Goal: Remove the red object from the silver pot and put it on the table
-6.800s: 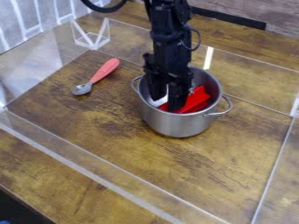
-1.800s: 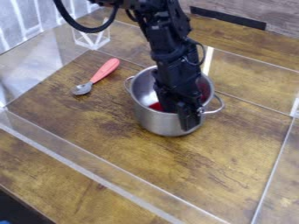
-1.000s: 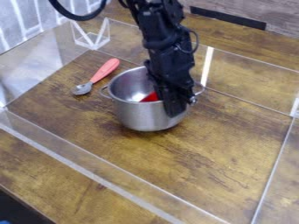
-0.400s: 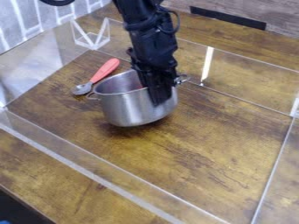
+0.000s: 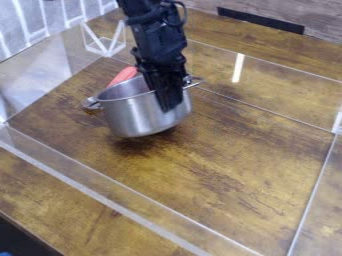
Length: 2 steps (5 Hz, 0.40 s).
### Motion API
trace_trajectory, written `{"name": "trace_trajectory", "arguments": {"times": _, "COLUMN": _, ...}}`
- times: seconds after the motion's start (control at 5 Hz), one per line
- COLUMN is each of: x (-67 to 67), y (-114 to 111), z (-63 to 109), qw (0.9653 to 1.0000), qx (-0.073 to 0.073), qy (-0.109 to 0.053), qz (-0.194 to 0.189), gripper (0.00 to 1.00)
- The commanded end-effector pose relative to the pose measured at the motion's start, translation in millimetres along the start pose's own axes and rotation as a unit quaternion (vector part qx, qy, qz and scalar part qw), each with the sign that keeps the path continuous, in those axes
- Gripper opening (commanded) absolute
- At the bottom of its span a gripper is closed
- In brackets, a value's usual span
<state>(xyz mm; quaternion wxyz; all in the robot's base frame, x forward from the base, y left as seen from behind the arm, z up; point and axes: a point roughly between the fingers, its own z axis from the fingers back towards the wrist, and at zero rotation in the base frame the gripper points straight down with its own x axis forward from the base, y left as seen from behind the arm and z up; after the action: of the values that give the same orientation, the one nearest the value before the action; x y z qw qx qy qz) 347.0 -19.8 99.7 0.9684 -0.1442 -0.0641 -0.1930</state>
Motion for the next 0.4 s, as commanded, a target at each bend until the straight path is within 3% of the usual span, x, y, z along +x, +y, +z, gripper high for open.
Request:
{"name": "trace_trajectory", "arguments": {"times": 0.0, "x": 9.9, "y": 4.3, "z": 42.8, "qw": 0.9978, "qx": 0.019, "qy": -0.062, "qz": -0.012, "gripper": 0.00}}
{"name": "trace_trajectory", "arguments": {"times": 0.2, "x": 9.7, "y": 7.8, "z": 43.1, "qw": 0.9981, "qx": 0.006, "qy": -0.060, "qz": -0.010, "gripper": 0.00}}
